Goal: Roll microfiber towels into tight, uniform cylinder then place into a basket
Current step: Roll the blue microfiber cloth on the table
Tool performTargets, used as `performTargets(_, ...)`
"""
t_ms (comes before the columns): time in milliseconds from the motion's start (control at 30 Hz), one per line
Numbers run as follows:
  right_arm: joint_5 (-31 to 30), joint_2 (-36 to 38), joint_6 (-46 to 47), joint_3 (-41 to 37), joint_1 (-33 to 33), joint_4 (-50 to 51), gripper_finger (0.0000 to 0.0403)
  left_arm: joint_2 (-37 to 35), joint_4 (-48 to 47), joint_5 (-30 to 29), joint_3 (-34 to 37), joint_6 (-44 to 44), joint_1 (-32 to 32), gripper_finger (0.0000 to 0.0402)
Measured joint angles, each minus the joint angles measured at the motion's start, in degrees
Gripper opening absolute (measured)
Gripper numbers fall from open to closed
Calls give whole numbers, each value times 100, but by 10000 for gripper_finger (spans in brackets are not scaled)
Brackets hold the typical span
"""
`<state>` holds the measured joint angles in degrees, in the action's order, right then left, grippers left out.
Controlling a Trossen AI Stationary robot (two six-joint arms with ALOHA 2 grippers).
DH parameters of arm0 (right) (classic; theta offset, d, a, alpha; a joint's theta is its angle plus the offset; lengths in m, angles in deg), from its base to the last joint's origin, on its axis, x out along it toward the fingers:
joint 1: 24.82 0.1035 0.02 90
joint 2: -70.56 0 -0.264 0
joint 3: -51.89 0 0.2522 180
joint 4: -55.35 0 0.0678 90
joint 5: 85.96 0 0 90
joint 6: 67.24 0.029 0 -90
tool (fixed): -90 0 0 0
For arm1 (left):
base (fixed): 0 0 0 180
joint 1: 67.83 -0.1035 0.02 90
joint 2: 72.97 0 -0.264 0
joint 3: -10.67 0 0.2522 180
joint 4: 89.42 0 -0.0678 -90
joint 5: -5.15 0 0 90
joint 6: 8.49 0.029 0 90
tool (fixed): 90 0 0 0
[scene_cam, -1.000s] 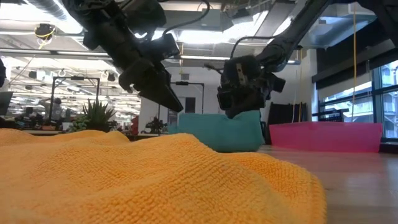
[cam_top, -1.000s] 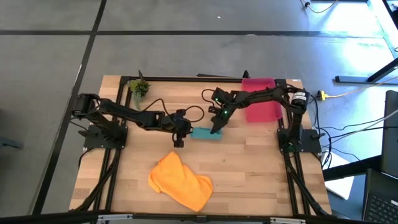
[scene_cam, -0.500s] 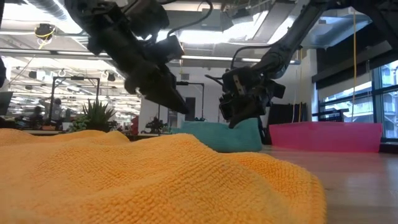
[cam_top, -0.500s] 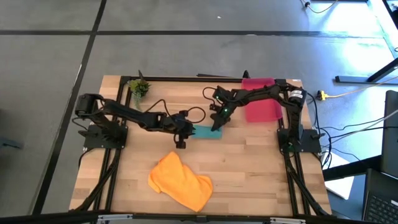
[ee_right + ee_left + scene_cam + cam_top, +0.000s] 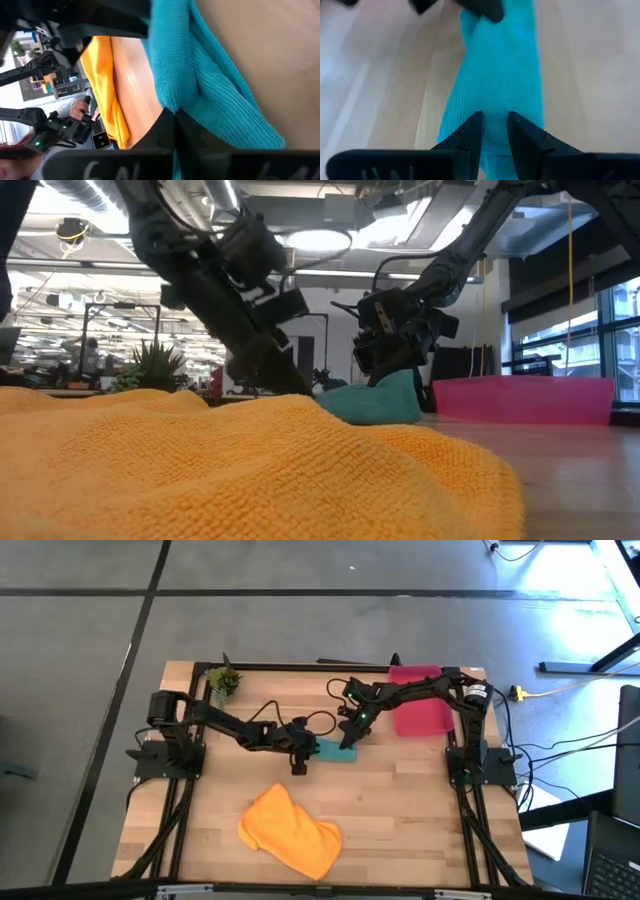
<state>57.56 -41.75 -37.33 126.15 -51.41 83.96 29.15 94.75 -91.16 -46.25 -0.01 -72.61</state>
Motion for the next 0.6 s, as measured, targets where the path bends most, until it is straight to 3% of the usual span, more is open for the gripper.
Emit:
performTargets(233, -66, -4, -49, -1, -2, -108, 8, 356, 284, 19, -11, -78, -90, 82)
performTargets(600, -46, -4, -194, -1, -2, -133, 59, 357, 119, 488, -20, -265, -276, 82)
